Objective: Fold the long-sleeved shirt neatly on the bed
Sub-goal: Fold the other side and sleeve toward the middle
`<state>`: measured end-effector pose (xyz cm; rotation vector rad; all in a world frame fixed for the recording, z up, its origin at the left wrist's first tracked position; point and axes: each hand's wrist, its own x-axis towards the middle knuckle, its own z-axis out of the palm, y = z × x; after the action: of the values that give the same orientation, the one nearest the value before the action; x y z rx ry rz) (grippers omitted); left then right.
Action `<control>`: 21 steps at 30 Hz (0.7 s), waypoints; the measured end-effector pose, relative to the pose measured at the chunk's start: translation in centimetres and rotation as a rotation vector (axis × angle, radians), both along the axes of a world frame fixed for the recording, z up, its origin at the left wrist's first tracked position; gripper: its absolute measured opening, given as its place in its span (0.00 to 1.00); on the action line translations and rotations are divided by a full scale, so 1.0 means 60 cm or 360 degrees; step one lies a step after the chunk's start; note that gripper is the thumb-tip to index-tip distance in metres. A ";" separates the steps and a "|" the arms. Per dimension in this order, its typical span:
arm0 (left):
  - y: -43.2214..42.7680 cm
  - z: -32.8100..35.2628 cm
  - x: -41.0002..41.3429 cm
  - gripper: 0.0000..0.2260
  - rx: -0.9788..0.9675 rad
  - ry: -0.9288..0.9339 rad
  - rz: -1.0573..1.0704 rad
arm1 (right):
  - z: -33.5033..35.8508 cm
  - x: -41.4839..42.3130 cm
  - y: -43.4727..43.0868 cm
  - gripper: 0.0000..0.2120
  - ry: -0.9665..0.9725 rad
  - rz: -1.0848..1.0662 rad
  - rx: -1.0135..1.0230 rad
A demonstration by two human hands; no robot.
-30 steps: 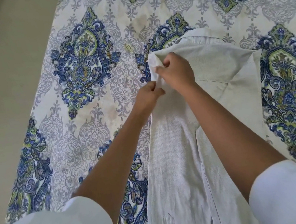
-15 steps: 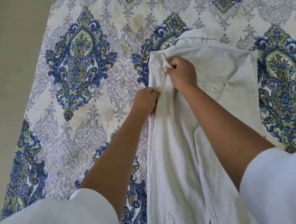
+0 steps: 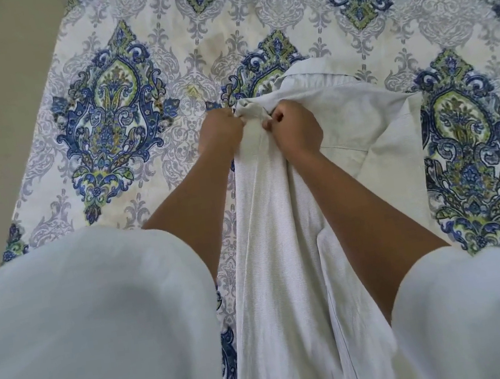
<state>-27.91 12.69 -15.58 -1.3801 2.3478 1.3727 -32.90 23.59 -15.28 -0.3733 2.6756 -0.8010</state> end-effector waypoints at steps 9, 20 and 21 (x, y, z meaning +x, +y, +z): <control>0.136 0.031 0.083 0.20 -0.0999 0.0360 -0.0361 | 0.047 0.095 0.111 0.08 0.0381 -0.0021 -0.0417; 0.111 0.031 0.061 0.13 -0.0202 0.0305 -0.0008 | 0.038 0.105 0.195 0.13 0.0015 0.0100 -0.0104; 0.103 0.037 0.046 0.11 -0.0088 0.0262 -0.0009 | 0.046 0.096 0.187 0.15 -0.0079 0.0155 -0.0040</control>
<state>-25.17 18.84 -13.37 -1.3206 2.5078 1.4836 -27.17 34.80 -12.54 -0.4796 2.5818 -0.8045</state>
